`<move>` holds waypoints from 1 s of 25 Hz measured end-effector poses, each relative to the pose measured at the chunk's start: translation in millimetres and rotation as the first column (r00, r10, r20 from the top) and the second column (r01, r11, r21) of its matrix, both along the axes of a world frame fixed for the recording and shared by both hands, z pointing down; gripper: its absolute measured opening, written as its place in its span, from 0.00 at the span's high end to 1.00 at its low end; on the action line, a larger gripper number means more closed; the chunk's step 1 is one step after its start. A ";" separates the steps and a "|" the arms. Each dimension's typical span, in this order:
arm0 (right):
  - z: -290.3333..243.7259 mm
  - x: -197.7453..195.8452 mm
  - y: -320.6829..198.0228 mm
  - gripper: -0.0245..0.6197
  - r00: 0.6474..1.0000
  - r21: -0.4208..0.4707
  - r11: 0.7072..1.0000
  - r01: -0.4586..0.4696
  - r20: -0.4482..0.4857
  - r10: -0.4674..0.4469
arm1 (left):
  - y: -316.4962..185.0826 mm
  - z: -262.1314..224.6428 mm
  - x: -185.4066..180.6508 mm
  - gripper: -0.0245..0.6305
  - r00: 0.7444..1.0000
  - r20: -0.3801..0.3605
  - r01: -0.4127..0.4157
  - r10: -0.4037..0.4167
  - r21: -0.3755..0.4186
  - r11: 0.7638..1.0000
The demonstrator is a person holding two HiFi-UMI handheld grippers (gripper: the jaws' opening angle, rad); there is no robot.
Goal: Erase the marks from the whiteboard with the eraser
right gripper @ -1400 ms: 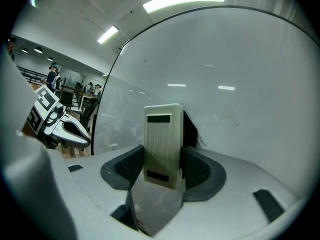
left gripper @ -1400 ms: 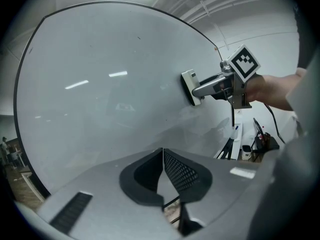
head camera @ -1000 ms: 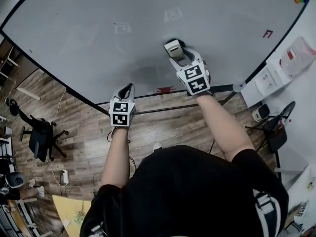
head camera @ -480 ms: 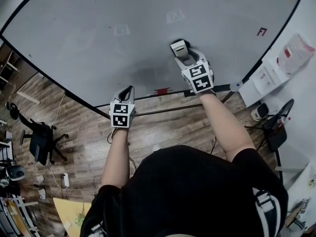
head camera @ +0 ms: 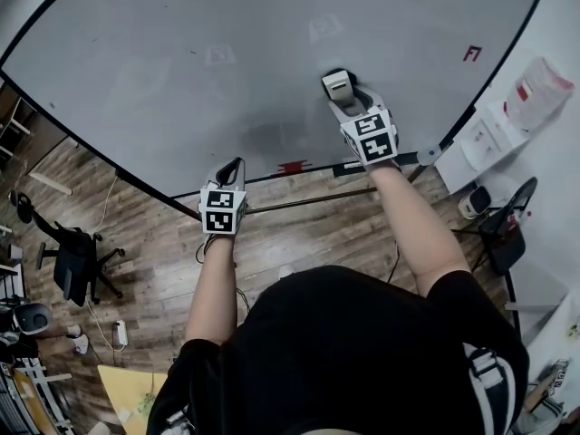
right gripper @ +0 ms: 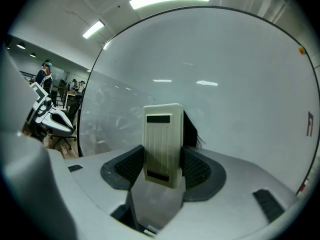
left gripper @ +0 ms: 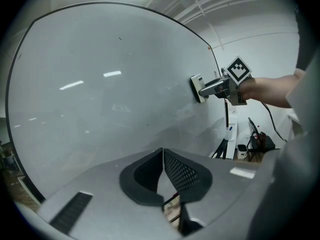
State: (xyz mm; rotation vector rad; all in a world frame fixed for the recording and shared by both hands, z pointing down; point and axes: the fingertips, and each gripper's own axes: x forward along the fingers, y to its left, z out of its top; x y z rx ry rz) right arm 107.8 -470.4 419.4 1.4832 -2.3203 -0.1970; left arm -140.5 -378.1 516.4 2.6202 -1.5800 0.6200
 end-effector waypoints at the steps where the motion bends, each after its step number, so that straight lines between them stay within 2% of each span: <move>1: -0.2 2.2 -0.1 0.60 1.000 0.000 1.000 -0.003 0.000 0.003 | 0.3 0.3 0.4 0.94 1.000 0.001 0.000 0.000 -0.001 1.000; 16: -9.9 7.5 0.0 0.61 1.000 0.026 0.999 -0.021 -0.003 0.021 | 1.3 5.9 3.2 0.94 1.000 0.006 -0.004 0.004 -0.009 1.000; 25: -33.5 -14.4 2.8 0.61 0.999 0.063 0.998 0.006 -0.046 -0.003 | -1.5 10.2 3.9 0.94 1.000 0.011 -0.013 0.014 -0.015 1.000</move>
